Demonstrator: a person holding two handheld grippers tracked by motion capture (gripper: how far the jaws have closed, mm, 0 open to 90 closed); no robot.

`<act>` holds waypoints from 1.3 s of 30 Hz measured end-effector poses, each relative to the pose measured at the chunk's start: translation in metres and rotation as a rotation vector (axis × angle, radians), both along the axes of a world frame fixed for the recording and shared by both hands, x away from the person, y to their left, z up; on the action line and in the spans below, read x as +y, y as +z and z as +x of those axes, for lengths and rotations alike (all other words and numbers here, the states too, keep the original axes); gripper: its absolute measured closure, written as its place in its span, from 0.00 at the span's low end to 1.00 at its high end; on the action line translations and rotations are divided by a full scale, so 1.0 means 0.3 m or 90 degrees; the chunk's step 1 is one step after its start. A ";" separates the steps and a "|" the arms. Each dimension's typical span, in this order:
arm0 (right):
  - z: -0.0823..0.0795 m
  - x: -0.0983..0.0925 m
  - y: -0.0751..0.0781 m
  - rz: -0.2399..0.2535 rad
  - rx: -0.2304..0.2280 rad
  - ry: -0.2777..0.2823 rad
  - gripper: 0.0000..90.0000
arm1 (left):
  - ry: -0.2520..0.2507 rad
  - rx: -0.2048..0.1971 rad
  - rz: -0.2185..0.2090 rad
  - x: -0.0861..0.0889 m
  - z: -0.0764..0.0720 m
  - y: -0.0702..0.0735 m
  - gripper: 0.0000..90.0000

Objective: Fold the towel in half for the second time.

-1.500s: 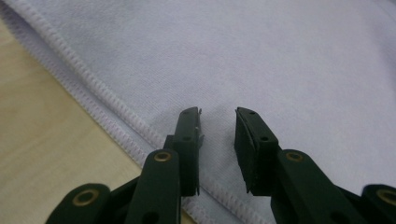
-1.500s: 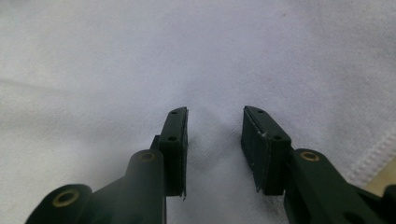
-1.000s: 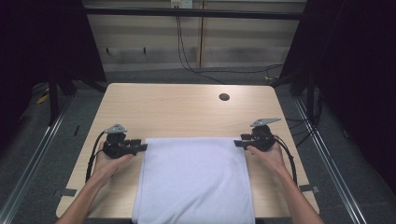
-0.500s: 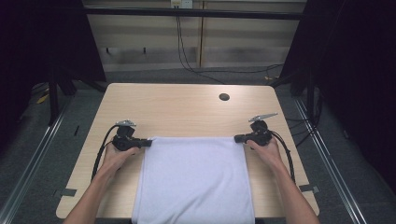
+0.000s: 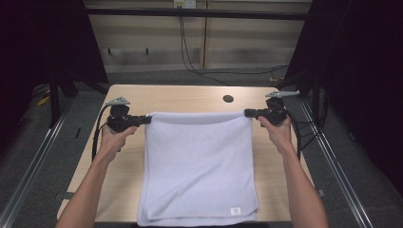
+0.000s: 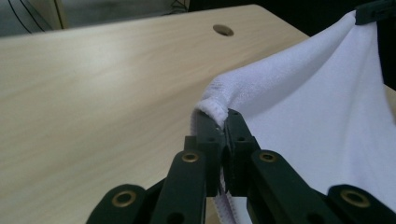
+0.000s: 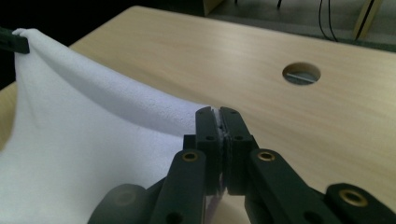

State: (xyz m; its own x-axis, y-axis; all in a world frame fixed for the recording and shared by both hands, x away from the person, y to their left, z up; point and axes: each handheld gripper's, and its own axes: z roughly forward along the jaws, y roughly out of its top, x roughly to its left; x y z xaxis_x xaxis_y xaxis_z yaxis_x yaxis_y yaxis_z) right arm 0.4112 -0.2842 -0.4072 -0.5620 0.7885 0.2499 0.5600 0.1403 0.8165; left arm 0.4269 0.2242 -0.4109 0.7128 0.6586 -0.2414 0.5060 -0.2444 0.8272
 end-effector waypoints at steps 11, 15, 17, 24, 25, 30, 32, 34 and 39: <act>-0.101 -0.026 0.098 0.007 -0.071 0.028 0.97 | -0.025 -0.052 -0.023 0.000 -0.090 0.071 0.97; -0.212 -0.047 0.095 0.008 -0.076 0.057 0.97 | -0.056 -0.060 -0.045 0.010 -0.183 0.066 0.97; -0.271 -0.056 0.095 0.010 -0.077 0.074 0.97 | -0.072 -0.061 -0.048 0.018 -0.239 0.061 0.97; -0.496 -0.037 0.035 -0.004 -0.052 0.128 0.97 | -0.106 -0.040 -0.011 0.039 -0.398 0.028 0.97; -0.526 -0.031 0.022 -0.007 -0.046 0.132 0.97 | -0.119 -0.025 -0.010 0.043 -0.447 0.001 0.97; -0.644 -0.011 -0.075 -0.024 0.005 0.159 0.96 | -0.150 0.024 0.036 0.049 -0.546 -0.091 0.96; -0.669 -0.008 -0.119 -0.019 0.032 0.173 0.94 | -0.165 0.040 0.039 0.054 -0.576 -0.127 0.93; -0.689 -0.005 -0.156 -0.028 0.047 0.180 0.85 | -0.168 0.038 0.035 0.061 -0.603 -0.145 0.86; -0.718 -0.055 -0.167 0.028 -0.004 0.082 0.68 | -0.066 -0.005 -0.052 0.114 -0.619 -0.126 0.67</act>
